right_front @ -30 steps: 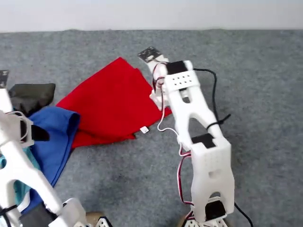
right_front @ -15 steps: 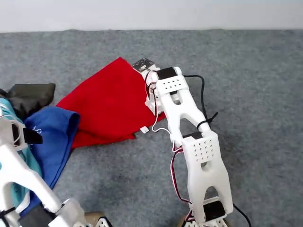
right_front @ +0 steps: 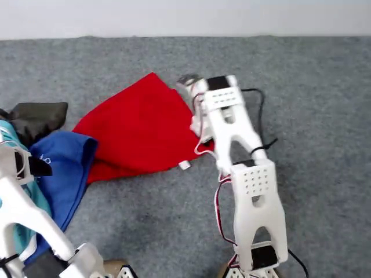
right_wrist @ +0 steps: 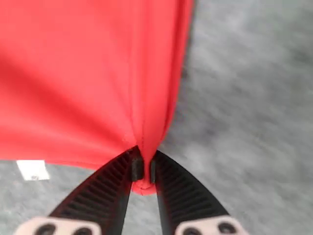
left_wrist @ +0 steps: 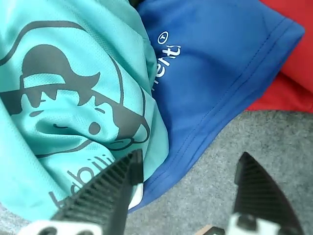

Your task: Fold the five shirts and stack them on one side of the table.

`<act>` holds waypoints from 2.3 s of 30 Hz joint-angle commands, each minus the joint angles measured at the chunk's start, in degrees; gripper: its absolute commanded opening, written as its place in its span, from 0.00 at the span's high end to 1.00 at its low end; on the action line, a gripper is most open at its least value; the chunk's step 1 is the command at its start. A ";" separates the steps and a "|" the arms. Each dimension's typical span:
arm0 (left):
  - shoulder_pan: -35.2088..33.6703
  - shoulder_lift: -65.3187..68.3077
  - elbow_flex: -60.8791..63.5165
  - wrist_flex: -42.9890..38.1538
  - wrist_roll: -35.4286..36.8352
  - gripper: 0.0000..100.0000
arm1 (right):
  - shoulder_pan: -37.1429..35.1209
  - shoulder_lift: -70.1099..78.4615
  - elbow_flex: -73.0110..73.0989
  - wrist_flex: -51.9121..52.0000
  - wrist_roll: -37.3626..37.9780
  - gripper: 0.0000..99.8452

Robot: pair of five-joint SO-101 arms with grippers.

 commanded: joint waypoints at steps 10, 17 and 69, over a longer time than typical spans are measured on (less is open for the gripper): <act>8.18 -2.20 -2.07 -0.79 0.35 0.70 | 20.44 -11.30 -6.59 4.26 6.59 0.99; 16.70 -2.11 -1.89 0.97 0.44 0.70 | 30.46 -16.75 -3.16 4.26 10.37 0.99; 52.48 -16.09 -1.36 -18.11 1.05 0.99 | 32.04 -53.23 4.04 4.09 12.84 0.99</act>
